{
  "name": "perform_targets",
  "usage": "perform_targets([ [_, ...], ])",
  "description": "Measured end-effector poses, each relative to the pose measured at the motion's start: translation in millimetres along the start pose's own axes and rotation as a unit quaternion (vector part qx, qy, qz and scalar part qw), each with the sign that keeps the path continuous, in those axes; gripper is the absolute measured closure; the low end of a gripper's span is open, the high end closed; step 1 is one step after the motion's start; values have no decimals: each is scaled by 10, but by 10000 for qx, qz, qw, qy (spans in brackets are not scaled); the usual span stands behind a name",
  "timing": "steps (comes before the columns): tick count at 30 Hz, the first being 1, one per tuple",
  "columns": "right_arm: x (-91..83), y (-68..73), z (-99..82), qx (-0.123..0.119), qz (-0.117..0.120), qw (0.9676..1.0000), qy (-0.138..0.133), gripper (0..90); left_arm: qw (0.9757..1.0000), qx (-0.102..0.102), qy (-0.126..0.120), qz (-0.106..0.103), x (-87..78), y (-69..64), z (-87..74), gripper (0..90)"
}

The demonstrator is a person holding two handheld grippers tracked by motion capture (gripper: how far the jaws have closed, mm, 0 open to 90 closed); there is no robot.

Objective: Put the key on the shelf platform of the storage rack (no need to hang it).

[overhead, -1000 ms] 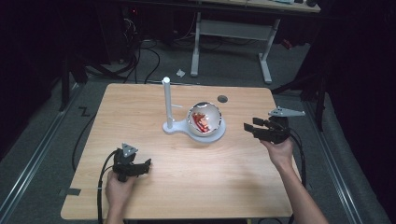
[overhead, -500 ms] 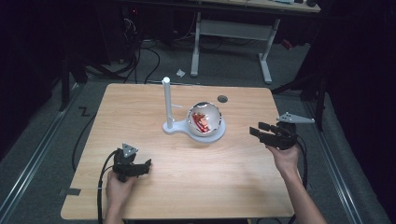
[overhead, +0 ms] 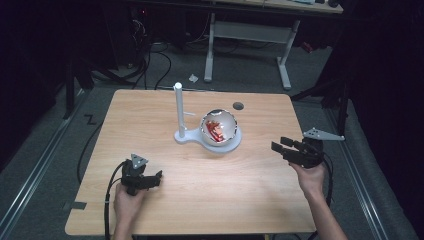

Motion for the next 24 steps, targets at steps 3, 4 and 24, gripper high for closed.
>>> perform_targets([
  [3, -16, 0, -64, 32, -14, 10000, 15, 468, 10000, 23, -8, -13, 0, 2, 1, 147],
  [4, -20, -4, -81, 29, -6, 10000, 4, 469, 10000, -17, -3, 9, -2, 0, 0, 147],
  [24, 98, 48, -401, 257, 108, 9995, 169, 468, 10000, 6, -15, -6, -8, 6, 3, 152],
])
Point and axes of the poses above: each handheld gripper's, and its own axes: x roughly forward along the jaws, z roughly out of its top, y roughly to its left, the point moved 8 cm from there along x, roughly forward along the jaws, and after that the axes turned 4 degrees about x, right-handed, at the moved point
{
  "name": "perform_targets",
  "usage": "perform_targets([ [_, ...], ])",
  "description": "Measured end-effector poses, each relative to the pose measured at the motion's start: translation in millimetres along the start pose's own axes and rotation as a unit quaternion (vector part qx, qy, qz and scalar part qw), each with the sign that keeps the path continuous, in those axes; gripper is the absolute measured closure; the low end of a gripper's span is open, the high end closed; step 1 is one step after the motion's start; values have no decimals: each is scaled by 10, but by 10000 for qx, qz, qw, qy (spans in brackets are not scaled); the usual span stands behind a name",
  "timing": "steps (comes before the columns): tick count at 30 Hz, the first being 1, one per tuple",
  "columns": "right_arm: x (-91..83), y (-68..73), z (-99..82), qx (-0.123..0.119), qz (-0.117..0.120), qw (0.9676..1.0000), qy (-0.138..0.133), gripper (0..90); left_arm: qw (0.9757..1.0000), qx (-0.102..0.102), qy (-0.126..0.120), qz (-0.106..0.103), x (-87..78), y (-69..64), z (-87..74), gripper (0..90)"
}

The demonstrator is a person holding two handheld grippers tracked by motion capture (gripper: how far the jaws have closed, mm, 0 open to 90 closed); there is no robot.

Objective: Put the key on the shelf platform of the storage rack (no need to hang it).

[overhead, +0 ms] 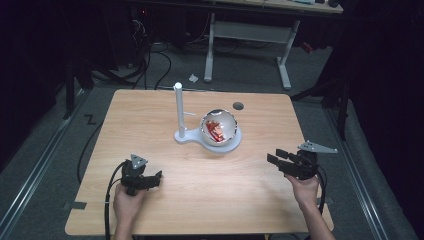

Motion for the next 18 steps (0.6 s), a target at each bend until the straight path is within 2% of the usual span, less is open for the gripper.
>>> perform_targets([
  [6, 73, 41, -43, -12, 46, 10000, 21, 469, 10000, -21, -2, 11, -1, 1, 3, 154],
  [12, 244, 91, -191, -13, 101, 9998, 178, 470, 10000, -17, -9, 12, -2, 3, 4, 154],
  [18, 348, 168, -254, -123, 87, 9996, 221, 471, 10000, -23, -6, 14, -3, 3, 4, 154],
])
Point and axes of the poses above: each handheld gripper's, and its own axes: x roughly forward along the jaws, z roughly out of its top, y roughly to its left, the point moved 8 cm from there along x, roughly forward along the jaws, and after that the axes turned 4 degrees about x, right-handed, at the moved point
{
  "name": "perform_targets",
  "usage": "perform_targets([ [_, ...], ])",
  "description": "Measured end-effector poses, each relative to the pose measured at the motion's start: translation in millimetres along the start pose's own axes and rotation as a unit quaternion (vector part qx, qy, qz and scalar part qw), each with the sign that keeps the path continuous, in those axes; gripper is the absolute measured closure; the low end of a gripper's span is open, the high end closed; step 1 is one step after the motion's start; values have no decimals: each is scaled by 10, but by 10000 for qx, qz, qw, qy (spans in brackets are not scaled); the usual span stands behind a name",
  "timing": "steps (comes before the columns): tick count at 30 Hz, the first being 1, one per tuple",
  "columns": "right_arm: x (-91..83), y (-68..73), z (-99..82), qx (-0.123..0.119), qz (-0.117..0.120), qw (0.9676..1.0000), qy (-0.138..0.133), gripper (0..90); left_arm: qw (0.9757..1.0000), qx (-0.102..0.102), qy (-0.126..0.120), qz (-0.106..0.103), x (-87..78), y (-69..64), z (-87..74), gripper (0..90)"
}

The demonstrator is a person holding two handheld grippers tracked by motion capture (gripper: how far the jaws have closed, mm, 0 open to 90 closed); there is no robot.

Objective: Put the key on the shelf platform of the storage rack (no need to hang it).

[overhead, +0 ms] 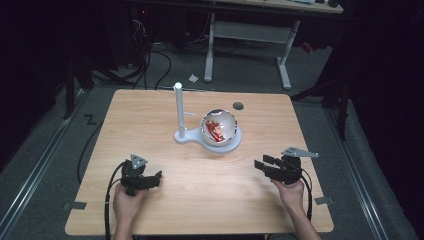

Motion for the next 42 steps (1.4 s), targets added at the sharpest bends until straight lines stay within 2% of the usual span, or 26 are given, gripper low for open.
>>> perform_targets([
  [3, 52, 23, -32, -87, -52, 9999, 84, 471, 10000, 2, 0, -2, 0, 0, 0, 154],
  [8, 193, 106, -72, -534, -245, 9981, 183, 467, 10000, 1, -1, -1, 1, 0, 1, 154],
  [11, 273, 145, -99, -571, -250, 9977, 263, 466, 10000, 12, -1, -7, 2, 0, 1, 154],
  [18, 437, 156, -160, -887, -397, 9942, 453, 461, 10000, 1, -3, -1, 2, 0, 1, 154],
  [23, 523, 141, -210, -851, -462, 9936, 589, 461, 10000, 2, -2, -3, 1, 0, 1, 154],
  [28, 603, 139, -272, -948, -589, 9907, 774, 451, 10000, 7, -3, -4, 2, 0, 2, 154],
  [33, 690, 110, -346, -1107, -730, 9864, 970, 430, 10000, -1, -6, 0, 2, 0, 2, 154],
  [36, 699, 102, -348, -1198, -776, 9854, 928, 411, 10000, -11, -8, 0, 3, -1, 2, 154],
  [42, 701, 77, -351, -1220, -731, 9864, 821, 391, 10000, -11, -14, 3, 4, 0, 3, 154],
])
Point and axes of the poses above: each handheld gripper's, and its own axes: x roughly forward along the jaws, z roughly out of its top, y roughly to its left, the point moved 8 cm from there along x, roughly forward along the jaws, and after that the axes turned 4 degrees about x, right-handed, at the moved point
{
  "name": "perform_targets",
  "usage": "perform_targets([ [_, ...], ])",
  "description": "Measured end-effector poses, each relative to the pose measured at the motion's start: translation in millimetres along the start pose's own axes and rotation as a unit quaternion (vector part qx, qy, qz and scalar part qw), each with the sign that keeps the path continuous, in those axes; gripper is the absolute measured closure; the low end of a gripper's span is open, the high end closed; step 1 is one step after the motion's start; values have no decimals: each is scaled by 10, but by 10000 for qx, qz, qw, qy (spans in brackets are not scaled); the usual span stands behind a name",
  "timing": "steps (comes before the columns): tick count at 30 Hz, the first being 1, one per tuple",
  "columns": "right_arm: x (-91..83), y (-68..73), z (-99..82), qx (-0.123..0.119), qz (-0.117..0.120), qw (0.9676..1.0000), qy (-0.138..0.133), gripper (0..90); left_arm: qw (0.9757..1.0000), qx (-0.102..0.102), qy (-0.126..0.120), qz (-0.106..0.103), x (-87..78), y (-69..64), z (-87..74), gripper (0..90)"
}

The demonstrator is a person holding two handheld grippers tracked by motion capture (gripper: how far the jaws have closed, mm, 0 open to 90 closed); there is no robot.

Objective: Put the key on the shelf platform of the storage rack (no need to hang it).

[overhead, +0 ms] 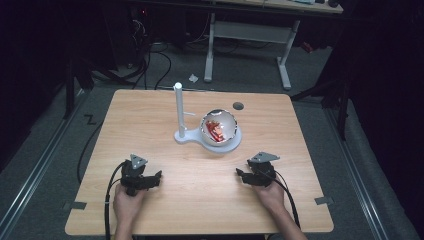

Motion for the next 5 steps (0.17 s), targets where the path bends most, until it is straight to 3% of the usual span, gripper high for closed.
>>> perform_targets([
  [5, 0, 0, 0, 4, 4, 10000, 0, 391, 10000, -6, 3, 4, -1, 0, -1, 154],
])
Point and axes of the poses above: each handheld gripper's, and its own axes: x roughly forward along the jaws, z roughly out of its top, y roughly to its left, the point moved 8 cm from there along x, roughly forward along the jaws, and after that the axes turned 4 degrees about x, right-handed, at the moved point
